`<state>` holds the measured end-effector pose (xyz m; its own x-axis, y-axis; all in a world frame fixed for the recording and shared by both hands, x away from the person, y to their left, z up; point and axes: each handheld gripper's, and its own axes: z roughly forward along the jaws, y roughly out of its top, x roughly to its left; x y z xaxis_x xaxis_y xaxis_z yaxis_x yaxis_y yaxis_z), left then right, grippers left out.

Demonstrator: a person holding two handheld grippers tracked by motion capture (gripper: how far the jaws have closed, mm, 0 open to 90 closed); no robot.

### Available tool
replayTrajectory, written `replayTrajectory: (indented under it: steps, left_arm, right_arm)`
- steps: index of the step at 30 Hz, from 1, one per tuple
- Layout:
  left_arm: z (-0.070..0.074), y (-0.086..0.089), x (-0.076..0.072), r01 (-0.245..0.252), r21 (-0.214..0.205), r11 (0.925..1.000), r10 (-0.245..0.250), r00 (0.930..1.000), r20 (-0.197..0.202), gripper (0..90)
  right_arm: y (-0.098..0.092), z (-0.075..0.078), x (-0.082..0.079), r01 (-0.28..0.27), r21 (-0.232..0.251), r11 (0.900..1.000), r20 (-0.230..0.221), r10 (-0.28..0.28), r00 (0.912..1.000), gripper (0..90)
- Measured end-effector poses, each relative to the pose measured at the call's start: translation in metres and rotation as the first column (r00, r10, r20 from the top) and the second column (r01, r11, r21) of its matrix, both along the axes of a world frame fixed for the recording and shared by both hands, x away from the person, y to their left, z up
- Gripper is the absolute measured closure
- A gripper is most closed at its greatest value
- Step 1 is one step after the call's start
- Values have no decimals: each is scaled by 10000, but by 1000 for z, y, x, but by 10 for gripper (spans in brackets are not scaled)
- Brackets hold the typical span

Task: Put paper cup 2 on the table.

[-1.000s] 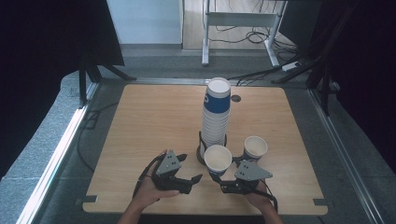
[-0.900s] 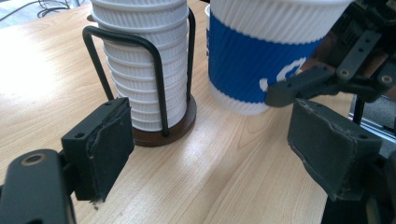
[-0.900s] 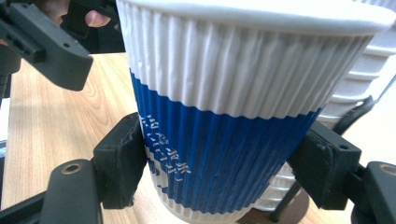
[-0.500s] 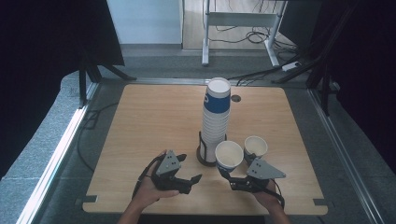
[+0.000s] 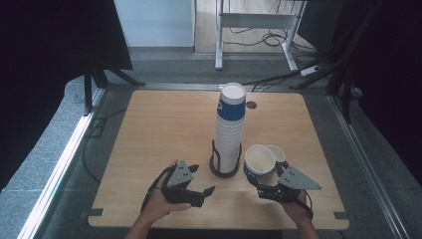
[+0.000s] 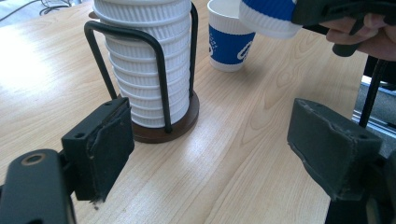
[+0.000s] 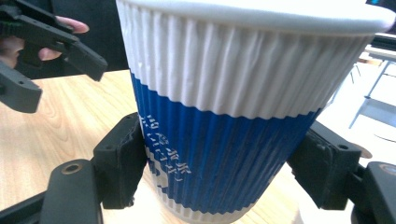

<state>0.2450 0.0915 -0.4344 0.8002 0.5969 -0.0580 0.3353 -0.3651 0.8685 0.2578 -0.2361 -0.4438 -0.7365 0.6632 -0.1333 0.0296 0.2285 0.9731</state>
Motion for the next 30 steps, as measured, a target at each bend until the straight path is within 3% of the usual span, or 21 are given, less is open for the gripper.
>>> replayTrajectory:
  steps: [14,30]
  left_arm:
    - [-1,0,0,16,58,10000,-16,10000,-2,151]
    - [-2,0,0,-18,92,10000,18,10000,-11,151]
  right_arm:
    - [-27,4,3,700,217,9973,17,-700,9975,255]
    - [-61,6,7,1748,497,9834,52,-1752,9845,255]
